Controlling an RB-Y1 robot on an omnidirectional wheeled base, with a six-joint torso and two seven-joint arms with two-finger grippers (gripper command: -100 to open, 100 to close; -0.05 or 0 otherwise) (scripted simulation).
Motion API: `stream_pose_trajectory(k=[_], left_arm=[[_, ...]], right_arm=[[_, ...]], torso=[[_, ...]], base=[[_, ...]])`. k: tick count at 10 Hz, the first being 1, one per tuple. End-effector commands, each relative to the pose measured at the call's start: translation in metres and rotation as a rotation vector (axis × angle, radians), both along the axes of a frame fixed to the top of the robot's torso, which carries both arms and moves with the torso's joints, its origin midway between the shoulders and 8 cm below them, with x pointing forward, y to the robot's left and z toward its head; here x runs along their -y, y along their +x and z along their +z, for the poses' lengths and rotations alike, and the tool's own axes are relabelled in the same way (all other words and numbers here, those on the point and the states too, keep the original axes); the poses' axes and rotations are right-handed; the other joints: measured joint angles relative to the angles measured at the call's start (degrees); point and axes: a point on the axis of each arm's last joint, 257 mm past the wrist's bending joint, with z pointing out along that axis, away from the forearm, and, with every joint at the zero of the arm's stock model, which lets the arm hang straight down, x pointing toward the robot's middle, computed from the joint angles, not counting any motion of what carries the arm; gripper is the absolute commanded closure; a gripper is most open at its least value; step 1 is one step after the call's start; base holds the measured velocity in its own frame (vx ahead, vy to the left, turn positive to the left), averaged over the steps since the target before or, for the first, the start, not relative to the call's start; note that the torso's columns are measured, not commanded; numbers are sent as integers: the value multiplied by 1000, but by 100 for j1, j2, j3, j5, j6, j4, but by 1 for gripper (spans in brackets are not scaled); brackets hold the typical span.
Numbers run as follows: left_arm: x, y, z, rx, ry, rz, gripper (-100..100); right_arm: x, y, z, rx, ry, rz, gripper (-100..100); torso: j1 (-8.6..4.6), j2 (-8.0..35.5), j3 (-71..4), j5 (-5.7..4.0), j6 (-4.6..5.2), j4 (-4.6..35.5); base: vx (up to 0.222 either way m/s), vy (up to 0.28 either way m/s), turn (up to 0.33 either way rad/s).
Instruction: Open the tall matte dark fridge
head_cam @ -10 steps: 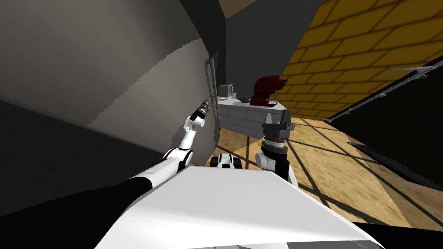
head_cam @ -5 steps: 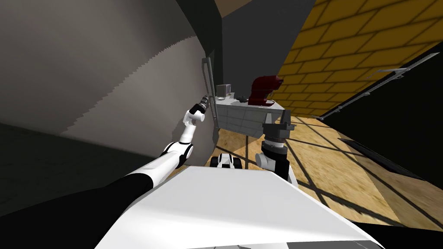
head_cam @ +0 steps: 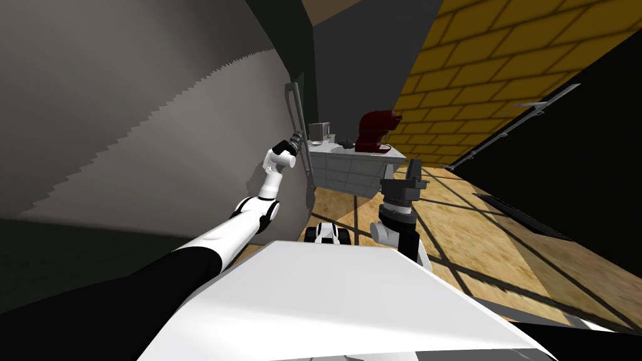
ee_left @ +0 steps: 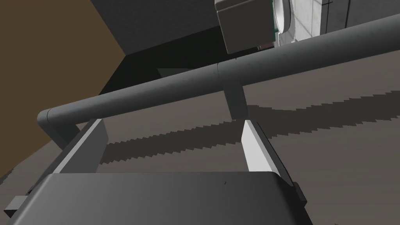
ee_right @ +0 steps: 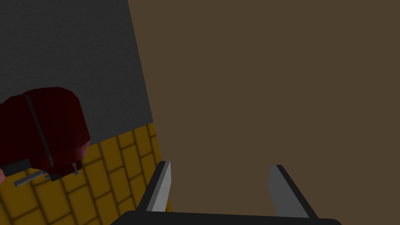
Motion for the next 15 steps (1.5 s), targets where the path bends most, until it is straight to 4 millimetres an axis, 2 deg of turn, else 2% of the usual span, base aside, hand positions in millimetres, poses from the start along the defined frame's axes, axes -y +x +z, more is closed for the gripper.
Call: stream_pose_trajectory(k=[1,2,3,5,6,7,8,9,10,11,12,13,14,15], left_arm=[[-4,10,15,-26,29,29,-100],[0,9,25,-11,29,24,-100],[-14,18,22,-57,54,61,-100],[-6,16,44,-29,54,52,-100],[-22,23,43,-73,78,92,-100],[-16,21,61,-49,77,85,-100],[-31,26,66,-78,97,124,-100],[-25,24,83,-62,96,119,-100],[-43,28,86,-90,113,159,-100],[-38,25,102,-79,113,155,-100],[-57,27,105,-112,127,198,-100],[-52,24,121,-95,126,193,-100],[-71,25,129,-116,136,233,-100],[-67,22,139,-112,135,232,-100]], right_arm=[[0,0,0,0,0,0,0],[0,0,0,0,0,0,0],[0,0,0,0,0,0,0],[0,0,0,0,0,0,0],[0,0,0,0,0,0,0],[0,0,0,0,0,0,0],[0,0,0,0,0,0,0],[0,0,0,0,0,0,0],[0,0,0,0,0,0,0],[0,0,0,0,0,0,0],[0,0,0,0,0,0,0],[0,0,0,0,0,0,0],[0,0,0,0,0,0,0],[0,0,0,0,0,0,0]], torso=[[-3,-3,-2,-2,7,-1],[-2,-5,-3,-1,3,-1],[0,-2,-1,0,0,-1],[-1,-8,-5,-1,3,-2],[0,-5,-3,0,1,-1],[0,-8,-5,0,5,-2],[-1,-7,-5,-1,2,-1],[-2,-10,-6,-1,4,-3],[-1,-6,-4,-1,1,-1],[-1,-5,-4,0,3,-2],[-1,-2,-1,-1,2,0],[-1,-5,-3,-1,4,-2],[1,-5,-3,0,1,-1],[0,-6,-4,-1,4,-1]], base=[[22,13,-130],[10,6,2],[21,3,-115],[17,7,-67],[23,8,-165],[24,9,-89],[34,5,-156],[30,6,-76],[30,3,-125],[24,4,-97],[28,0,-153],[23,2,-67],[30,2,-120],[26,5,-68]])
